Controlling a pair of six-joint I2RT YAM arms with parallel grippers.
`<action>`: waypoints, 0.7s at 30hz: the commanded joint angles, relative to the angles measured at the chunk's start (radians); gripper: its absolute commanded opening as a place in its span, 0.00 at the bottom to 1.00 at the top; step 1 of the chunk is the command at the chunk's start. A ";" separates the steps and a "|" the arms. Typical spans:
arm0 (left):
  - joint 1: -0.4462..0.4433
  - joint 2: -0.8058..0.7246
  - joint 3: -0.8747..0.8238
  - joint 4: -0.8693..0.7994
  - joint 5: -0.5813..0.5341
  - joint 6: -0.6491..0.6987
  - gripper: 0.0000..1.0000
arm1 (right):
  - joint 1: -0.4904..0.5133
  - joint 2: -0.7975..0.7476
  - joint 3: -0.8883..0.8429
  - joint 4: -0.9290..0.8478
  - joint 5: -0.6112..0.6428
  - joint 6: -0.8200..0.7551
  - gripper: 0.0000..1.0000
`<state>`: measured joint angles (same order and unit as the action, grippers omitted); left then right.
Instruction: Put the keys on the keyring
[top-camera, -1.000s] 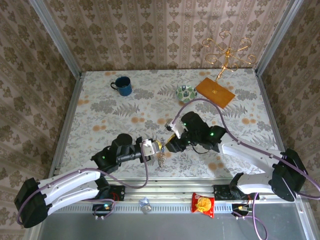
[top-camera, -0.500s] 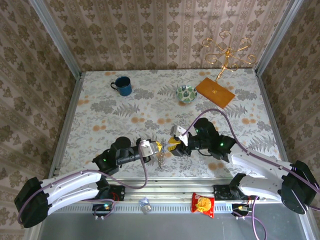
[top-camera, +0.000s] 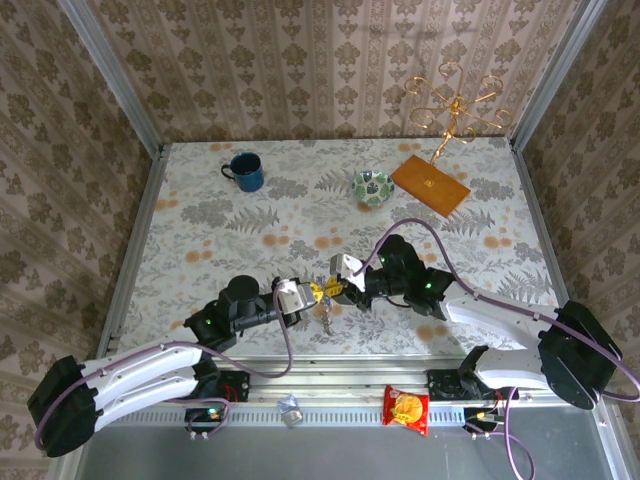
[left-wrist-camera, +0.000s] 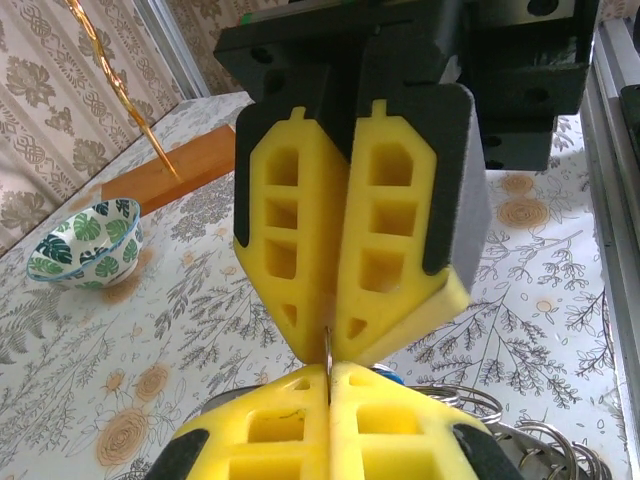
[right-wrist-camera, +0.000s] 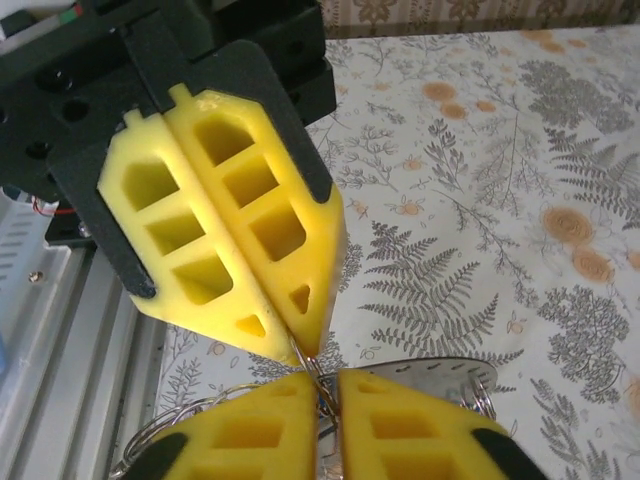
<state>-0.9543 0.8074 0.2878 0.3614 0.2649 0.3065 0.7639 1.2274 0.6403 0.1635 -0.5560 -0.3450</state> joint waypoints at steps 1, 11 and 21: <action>0.003 -0.018 -0.009 0.063 0.020 -0.020 0.00 | 0.006 0.009 0.025 0.038 -0.025 -0.017 0.06; 0.002 -0.021 0.046 -0.087 -0.058 0.045 0.16 | 0.017 -0.019 0.124 -0.196 0.016 -0.165 0.00; 0.001 -0.010 0.106 -0.159 -0.072 0.105 0.16 | 0.067 0.029 0.286 -0.485 0.137 -0.365 0.00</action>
<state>-0.9543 0.8032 0.3607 0.2226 0.2089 0.3790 0.8131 1.2430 0.8810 -0.2253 -0.4530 -0.6277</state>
